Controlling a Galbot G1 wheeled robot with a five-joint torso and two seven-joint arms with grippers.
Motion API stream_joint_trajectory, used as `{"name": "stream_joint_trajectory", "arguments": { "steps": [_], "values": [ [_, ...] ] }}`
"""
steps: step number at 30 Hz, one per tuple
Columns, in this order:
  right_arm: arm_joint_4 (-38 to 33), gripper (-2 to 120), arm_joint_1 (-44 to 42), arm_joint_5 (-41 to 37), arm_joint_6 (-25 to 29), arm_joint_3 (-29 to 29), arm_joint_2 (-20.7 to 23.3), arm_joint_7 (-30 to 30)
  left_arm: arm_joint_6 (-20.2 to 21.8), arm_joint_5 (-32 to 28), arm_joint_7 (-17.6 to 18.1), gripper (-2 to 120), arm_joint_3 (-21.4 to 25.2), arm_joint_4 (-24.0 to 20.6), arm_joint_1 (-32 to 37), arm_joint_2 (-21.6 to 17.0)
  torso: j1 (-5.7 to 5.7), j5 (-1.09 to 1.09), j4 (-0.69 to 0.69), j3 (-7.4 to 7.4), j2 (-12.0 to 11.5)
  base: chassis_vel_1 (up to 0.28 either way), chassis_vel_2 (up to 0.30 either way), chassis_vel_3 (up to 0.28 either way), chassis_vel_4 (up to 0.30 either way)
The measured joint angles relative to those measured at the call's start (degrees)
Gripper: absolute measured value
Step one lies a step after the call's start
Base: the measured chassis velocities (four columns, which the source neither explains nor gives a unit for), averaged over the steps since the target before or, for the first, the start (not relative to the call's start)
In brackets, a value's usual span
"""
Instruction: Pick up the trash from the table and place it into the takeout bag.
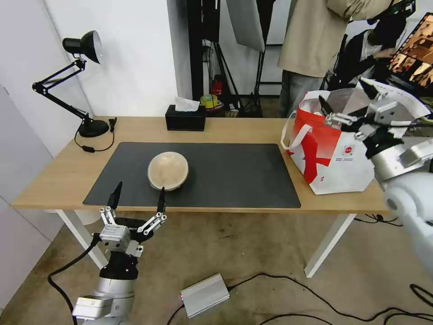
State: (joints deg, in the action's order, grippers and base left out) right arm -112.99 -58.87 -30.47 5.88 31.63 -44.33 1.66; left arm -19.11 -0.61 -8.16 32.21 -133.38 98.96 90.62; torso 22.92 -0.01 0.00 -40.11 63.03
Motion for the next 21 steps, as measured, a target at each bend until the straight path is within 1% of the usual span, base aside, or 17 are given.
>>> {"name": "stream_joint_trajectory", "arguments": {
  "steps": [1, 5, 6, 10, 11, 14, 16, 20, 21],
  "values": [
    [0.0, 100, 0.0, 0.0, 0.0, 0.0, 0.0, 0.0, 0.0, 0.0, 0.0, 100, 0.0, 0.0, 0.0, 0.0, 0.0, 0.0, 0.0, 0.0, 0.0, 0.0, 0.0, 0.0, 0.0],
    [-1.29, 100, -3.42, 3.17, 1.0, 0.07, -4.28, 0.15, 0.25, 0.65, 0.02, 100, -0.03, 0.23, -0.07, 0.27, 0.0, 0.01, 0.0, 0.0, 0.0, 0.0, 0.0, 0.0, 0.0],
    [-1.29, 100, -3.42, 3.17, 1.0, 0.07, -4.28, 0.15, 0.25, 0.65, 0.02, 100, -0.03, 0.23, -0.07, 0.27, 0.0, 0.01, 0.0, 0.0, 0.0, 0.0, 0.0, 0.0, 0.0],
    [-2.65, 100, -6.91, 5.97, 1.72, 0.09, -8.78, 0.52, 0.27, 1.12, -0.01, 100, -0.29, 0.75, -0.08, 0.54, 0.0, 0.0, 0.0, 0.0, 0.0, 0.0, 0.0, 0.0, 0.0],
    [-2.65, 100, -6.91, 5.97, 1.72, 0.09, -8.78, 0.52, 0.27, 1.12, -0.01, 100, -0.29, 0.75, -0.08, 0.54, 0.0, 0.0, 0.0, 0.0, 0.0, 0.0, 0.0, 0.0, 0.0],
    [-3.18, 100, -9.19, 8.38, 2.5, 0.49, -11.31, 1.05, 0.27, 1.3, -0.02, 100, -0.52, 1.14, -0.2, 0.59, 0.0, 0.01, 0.0, 0.0, 0.0, 0.0, 0.0, 0.0, 0.0],
    [-3.31, 100, -9.68, 8.9, 2.66, 0.7, -11.84, 1.22, 0.27, 1.35, -0.02, 100, -0.56, 1.24, -0.24, 0.6, 0.0, 0.01, 0.0, 0.0, 0.0, 0.0, 0.0, 0.0, 0.0],
    [-4.69, 100, -13.23, 11.76, 3.55, 1.51, -15.46, 1.9, 0.23, 1.75, -0.02, 100, -0.89, 1.64, -0.25, 0.63, 0.0, 0.0, 0.0, 0.0, 0.0, 0.0, 0.0, 0.0, 0.0],
    [-4.69, 100, -13.23, 11.76, 3.55, 1.51, -15.46, 1.9, 0.23, 1.75, -0.02, 100, -0.89, 1.64, -0.25, 0.63, 0.0, 0.0, 0.0, 0.0, 0.0, 0.0, 0.0, 0.0, 0.0]
  ]
}}
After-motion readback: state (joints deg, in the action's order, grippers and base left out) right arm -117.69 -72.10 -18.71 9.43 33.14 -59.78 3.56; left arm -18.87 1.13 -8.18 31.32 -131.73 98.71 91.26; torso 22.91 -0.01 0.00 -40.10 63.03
